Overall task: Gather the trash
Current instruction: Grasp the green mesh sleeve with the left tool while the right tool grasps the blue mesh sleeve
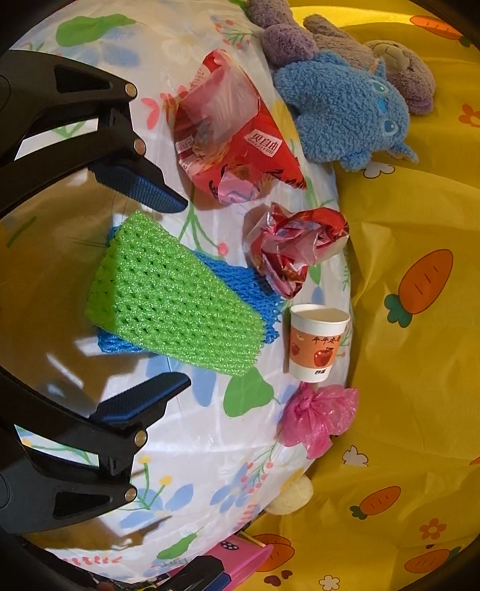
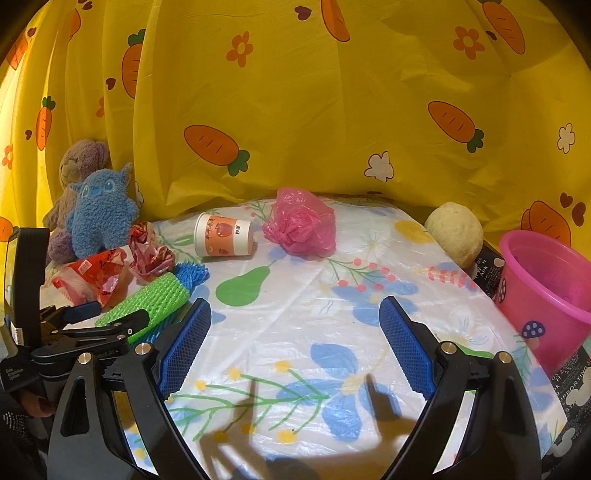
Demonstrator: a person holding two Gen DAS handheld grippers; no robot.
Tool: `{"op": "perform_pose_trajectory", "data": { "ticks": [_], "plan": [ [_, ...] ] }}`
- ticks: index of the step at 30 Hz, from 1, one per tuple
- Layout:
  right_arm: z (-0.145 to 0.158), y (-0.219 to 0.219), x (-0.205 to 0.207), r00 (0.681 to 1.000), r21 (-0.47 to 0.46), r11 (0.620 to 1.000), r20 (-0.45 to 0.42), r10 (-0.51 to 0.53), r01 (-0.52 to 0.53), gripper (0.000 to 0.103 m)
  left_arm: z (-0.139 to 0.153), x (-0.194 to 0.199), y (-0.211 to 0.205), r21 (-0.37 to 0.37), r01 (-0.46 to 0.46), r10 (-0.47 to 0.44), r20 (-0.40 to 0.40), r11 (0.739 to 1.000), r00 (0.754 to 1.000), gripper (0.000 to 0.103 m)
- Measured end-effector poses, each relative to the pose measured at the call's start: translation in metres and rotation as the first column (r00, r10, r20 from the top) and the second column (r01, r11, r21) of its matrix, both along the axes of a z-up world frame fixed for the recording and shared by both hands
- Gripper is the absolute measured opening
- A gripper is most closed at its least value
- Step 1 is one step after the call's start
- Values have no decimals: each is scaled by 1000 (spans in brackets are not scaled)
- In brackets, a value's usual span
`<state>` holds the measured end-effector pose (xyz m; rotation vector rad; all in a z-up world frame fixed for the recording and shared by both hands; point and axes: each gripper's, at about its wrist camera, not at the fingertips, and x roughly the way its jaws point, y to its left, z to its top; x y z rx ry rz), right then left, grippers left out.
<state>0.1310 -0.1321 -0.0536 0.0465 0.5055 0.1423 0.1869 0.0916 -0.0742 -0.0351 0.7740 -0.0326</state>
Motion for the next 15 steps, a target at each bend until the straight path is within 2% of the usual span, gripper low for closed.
{"op": "perform_pose_trajectory", "data": {
  "ticks": [4, 9, 12, 15],
  "plan": [
    [-3, 11, 4, 1000, -15, 1000, -13, 23, -24, 89, -6, 7, 4, -22, -1, 0, -44, 1000, 999, 59],
    [-6, 24, 7, 998, -26, 998, -26, 51, -52, 89, -3, 4, 9, -45, -3, 2, -21, 999, 1000, 24],
    [-7, 30, 8, 997, -31, 997, -31, 64, -65, 89, 2, -1, 13, -58, -18, 18, 2, 998, 1000, 13],
    [-8, 38, 11, 996, -37, 996, -38, 76, -77, 89, 19, -14, 23, -121, -54, 60, 52, 991, 997, 12]
  ]
}}
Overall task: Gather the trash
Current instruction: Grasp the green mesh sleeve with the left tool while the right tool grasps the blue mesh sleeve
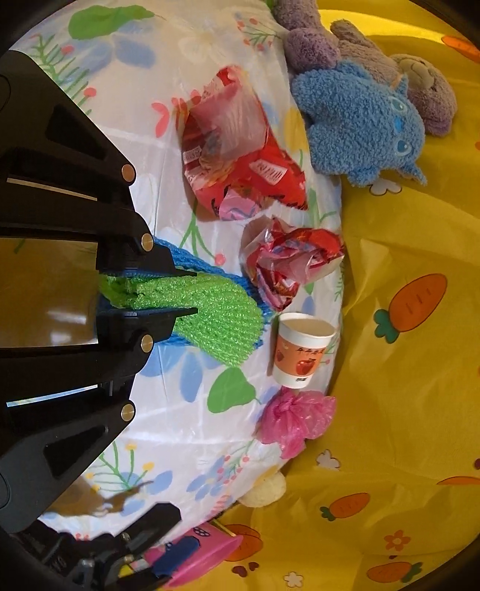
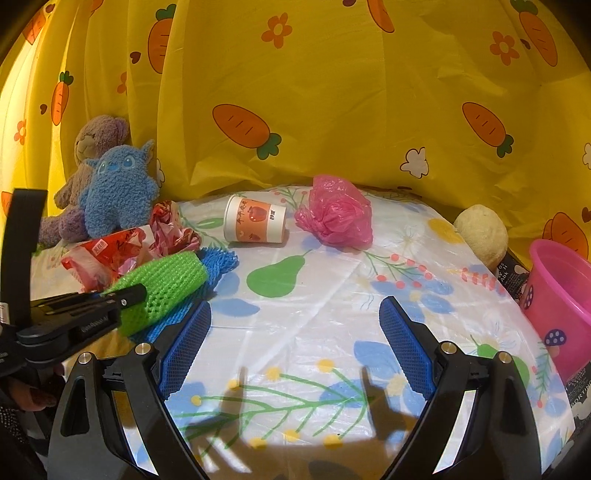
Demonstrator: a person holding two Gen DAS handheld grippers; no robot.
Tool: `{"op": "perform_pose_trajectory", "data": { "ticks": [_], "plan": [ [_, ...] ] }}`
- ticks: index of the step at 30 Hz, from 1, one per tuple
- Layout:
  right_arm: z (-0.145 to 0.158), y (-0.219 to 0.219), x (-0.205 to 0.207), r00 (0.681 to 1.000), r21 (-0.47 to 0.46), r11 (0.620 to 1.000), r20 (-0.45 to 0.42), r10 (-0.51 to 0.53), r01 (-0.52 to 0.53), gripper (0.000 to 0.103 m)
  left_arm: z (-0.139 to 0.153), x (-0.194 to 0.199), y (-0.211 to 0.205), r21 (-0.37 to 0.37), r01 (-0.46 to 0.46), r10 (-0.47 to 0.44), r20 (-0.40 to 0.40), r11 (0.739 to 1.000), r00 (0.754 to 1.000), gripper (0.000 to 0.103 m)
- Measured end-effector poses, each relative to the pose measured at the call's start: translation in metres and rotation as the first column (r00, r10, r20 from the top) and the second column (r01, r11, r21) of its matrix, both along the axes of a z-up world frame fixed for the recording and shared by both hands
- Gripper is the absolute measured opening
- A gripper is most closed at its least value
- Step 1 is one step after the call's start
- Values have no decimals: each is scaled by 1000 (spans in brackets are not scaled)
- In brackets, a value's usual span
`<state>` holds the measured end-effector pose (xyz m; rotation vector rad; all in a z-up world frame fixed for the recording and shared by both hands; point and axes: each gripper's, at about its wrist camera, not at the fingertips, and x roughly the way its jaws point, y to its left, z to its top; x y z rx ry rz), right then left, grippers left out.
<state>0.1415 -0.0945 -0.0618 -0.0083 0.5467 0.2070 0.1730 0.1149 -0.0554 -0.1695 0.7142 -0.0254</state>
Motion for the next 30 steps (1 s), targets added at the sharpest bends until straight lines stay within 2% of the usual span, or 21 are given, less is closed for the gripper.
{"op": "perform_pose_trajectory", "data": {
  "ticks": [3, 9, 13, 19, 21, 24, 28, 30],
  "plan": [
    [-2, 9, 4, 1000, -4, 1000, -16, 19, -19, 89, 19, -16, 8, -45, -10, 13, 65, 999, 998, 12],
    [-8, 39, 14, 995, -15, 996, -60, 82, -83, 89, 46, -43, 25, 19, -172, 165, 184, 985, 969, 12],
    [-15, 64, 28, 986, -25, 992, -111, 122, -125, 89, 48, -48, 43, 21, -236, 228, 190, 971, 955, 12],
    [-31, 98, 48, 969, -63, 983, -191, 155, -170, 88, 44, -52, 56, 20, -260, 252, 186, 965, 950, 12],
    [-35, 106, 54, 961, -65, 981, -224, 164, -183, 82, 44, -52, 57, 20, -259, 251, 188, 966, 950, 12],
    [-40, 115, 60, 952, -66, 979, -254, 170, -192, 80, 43, -52, 58, 25, -255, 245, 191, 967, 950, 12],
    [-49, 123, 68, 929, -82, 972, -319, 185, -222, 70, 41, -52, 58, 17, -243, 236, 187, 970, 954, 12],
    [-51, 124, 70, 921, -71, 969, -336, 198, -235, 70, 40, -52, 57, 16, -241, 234, 186, 970, 954, 12]
  ]
}}
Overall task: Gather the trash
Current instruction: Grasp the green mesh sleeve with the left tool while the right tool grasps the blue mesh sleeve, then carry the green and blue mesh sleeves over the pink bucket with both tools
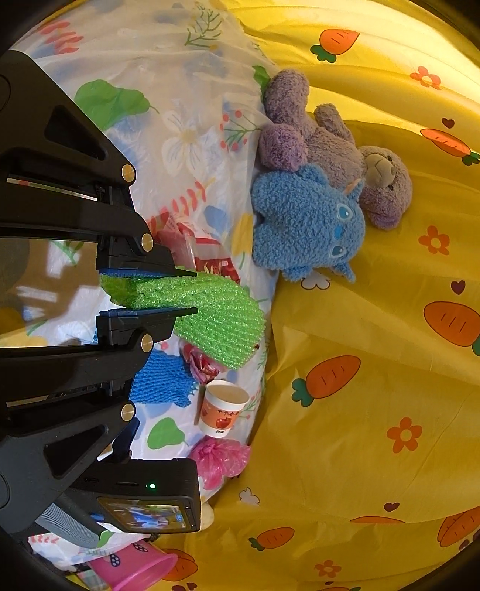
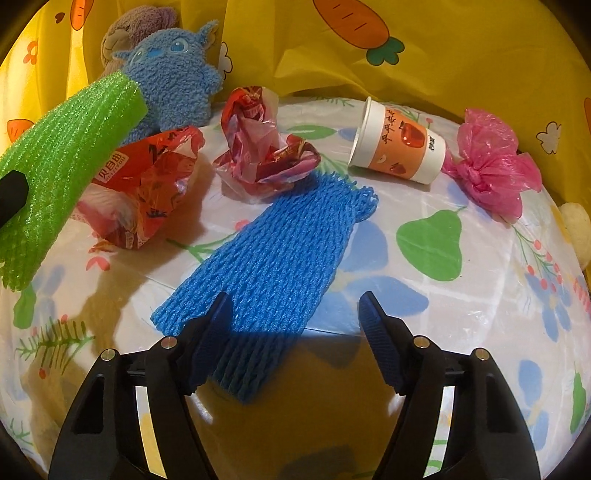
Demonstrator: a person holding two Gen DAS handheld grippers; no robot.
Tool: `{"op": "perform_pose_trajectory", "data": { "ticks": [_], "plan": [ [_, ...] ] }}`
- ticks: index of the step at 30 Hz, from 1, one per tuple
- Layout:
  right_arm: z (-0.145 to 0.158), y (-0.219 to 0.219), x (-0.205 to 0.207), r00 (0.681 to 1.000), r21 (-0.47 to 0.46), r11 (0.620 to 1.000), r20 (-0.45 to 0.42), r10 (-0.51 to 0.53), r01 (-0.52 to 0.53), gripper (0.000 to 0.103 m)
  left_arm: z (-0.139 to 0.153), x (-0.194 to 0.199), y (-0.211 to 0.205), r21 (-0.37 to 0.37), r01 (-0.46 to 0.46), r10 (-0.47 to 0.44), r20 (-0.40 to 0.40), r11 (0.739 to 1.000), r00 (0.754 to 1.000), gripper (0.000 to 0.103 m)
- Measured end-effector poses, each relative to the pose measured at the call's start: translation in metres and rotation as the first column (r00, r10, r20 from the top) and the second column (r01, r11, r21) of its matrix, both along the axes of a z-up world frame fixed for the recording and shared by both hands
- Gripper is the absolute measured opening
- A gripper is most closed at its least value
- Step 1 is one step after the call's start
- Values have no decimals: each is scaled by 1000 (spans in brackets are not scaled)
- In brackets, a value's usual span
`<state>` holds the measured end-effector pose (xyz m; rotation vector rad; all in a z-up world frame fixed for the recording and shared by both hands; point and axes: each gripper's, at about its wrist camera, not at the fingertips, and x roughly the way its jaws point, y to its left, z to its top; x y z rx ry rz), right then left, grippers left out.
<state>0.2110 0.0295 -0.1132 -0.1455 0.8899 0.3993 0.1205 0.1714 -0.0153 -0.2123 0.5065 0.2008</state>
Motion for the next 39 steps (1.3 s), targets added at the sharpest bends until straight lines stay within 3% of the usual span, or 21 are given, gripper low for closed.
{"op": "perform_pose_trajectory", "data": {
  "ticks": [3, 11, 21, 28, 39],
  "plan": [
    [-1, 2, -1, 1000, 12, 999, -4, 30, -30, 59, 1, -1, -1, -2, 7, -7, 3, 1000, 1000, 12],
    [1, 8, -13, 994, 39, 993, 0, 110, -110, 16, 2, -5, -4, 4, 13, -13, 5, 1000, 1000, 12],
    [19, -25, -41, 993, 52, 994, 81, 91, -96, 13, 9, -19, -15, 8, 30, -30, 23, 1000, 999, 12],
    [48, -72, -73, 979, 72, 995, 198, 48, -63, 13, 16, -28, -42, 12, 93, -94, 43, 996, 995, 12],
    [69, -143, -111, 964, 124, 992, 265, -30, -4, 13, 28, -45, -96, 32, 175, -177, 67, 984, 982, 12]
  ]
}}
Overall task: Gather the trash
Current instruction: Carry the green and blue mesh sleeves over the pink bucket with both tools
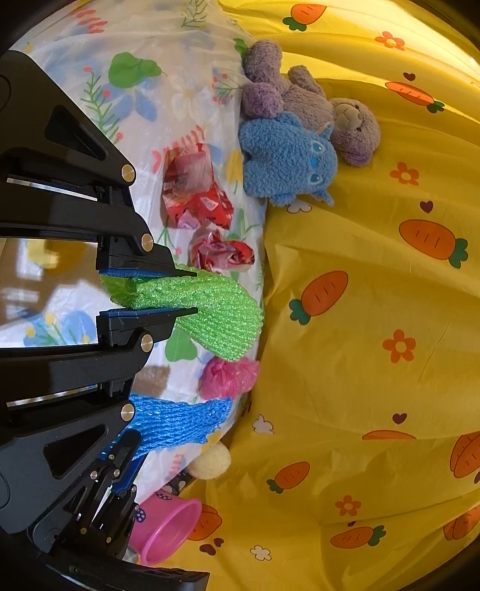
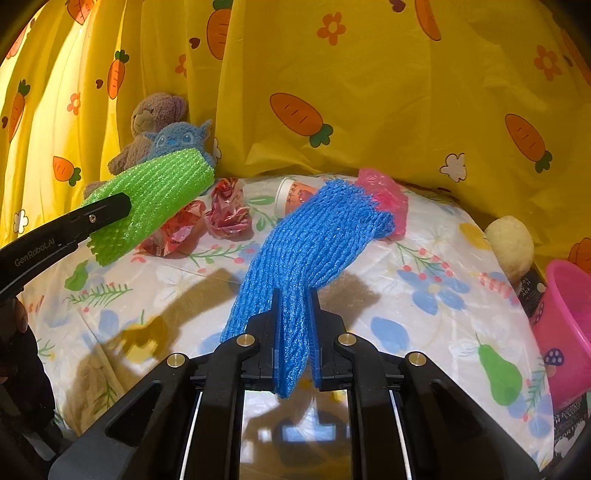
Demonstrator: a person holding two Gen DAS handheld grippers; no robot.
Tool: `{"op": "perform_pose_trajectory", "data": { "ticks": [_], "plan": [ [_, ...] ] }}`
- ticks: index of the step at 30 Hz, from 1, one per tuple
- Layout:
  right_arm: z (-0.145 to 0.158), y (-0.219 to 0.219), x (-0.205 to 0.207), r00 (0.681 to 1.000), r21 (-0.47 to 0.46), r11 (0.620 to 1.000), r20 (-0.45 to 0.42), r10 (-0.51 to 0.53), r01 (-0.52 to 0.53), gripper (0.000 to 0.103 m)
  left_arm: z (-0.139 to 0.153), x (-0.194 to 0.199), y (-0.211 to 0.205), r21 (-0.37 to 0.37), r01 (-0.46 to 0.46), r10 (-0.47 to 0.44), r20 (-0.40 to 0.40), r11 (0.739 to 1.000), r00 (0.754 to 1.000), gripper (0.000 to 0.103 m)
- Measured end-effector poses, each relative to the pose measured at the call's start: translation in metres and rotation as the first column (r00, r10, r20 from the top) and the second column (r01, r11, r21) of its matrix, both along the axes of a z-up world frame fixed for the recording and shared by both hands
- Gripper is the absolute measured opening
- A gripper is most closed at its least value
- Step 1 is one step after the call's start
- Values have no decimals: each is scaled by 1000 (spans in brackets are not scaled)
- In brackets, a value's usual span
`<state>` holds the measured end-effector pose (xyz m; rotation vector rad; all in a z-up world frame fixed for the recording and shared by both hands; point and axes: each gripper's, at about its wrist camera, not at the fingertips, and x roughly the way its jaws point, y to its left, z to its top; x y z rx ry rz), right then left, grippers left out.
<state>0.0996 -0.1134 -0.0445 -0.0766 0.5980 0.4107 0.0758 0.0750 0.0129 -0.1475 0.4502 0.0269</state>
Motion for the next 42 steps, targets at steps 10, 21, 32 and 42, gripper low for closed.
{"op": "perform_pose_trajectory", "data": {
  "ticks": [10, 21, 32, 42],
  "plan": [
    [7, -55, -15, 997, 25, 997, 26, -73, 72, 13, -2, -1, -55, 31, 80, -80, -1, 996, 997, 12],
    [10, -106, -15, 987, 13, 988, 51, -154, 153, 13, -8, 12, -120, 64, 194, -193, -11, 979, 981, 12],
    [21, -166, -13, 953, 18, 957, 87, -290, 290, 13, 2, 31, -191, 92, 338, -341, 8, 936, 940, 12],
    [38, -240, -1, 861, 12, 870, 139, -490, 493, 13, 15, 59, -266, 71, 489, -492, 31, 870, 870, 12]
  ]
}}
